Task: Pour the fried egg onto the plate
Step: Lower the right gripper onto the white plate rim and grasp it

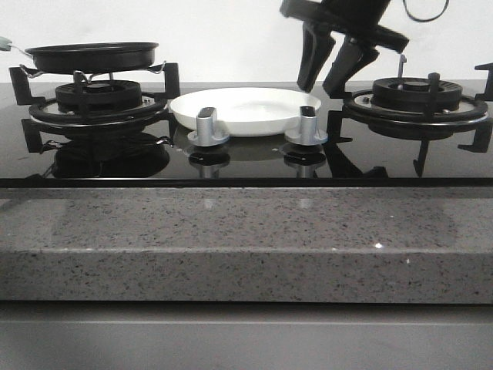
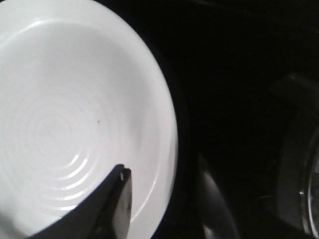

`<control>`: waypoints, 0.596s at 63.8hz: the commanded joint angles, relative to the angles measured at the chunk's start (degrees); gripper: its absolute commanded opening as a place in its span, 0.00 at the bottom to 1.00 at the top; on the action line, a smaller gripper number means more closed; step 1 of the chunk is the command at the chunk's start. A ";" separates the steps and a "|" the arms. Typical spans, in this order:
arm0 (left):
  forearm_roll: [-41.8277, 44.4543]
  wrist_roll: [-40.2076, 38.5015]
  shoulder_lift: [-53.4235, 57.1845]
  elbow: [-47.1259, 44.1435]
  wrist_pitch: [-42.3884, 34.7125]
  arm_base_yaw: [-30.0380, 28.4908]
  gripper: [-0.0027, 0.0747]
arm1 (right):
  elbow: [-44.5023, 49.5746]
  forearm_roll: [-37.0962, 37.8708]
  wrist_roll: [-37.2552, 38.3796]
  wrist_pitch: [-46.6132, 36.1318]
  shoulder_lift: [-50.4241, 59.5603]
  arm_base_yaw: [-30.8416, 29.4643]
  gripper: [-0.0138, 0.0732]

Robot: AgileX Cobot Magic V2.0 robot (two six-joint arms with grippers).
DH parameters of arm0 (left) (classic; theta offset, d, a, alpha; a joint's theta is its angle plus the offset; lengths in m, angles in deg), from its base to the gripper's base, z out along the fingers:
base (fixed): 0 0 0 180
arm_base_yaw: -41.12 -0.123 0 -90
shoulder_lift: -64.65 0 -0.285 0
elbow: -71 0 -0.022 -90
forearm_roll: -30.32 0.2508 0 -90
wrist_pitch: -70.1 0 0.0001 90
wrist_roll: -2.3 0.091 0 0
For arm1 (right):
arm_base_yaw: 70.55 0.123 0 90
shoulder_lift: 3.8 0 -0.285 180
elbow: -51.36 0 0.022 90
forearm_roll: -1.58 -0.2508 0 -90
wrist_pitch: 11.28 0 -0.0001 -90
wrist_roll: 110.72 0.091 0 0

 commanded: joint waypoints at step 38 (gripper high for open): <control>0.21 -0.23 -0.48 2.04 -4.38 -0.01 0.21 | -2.06 -2.75 -0.01 5.28 1.84 -0.54 0.46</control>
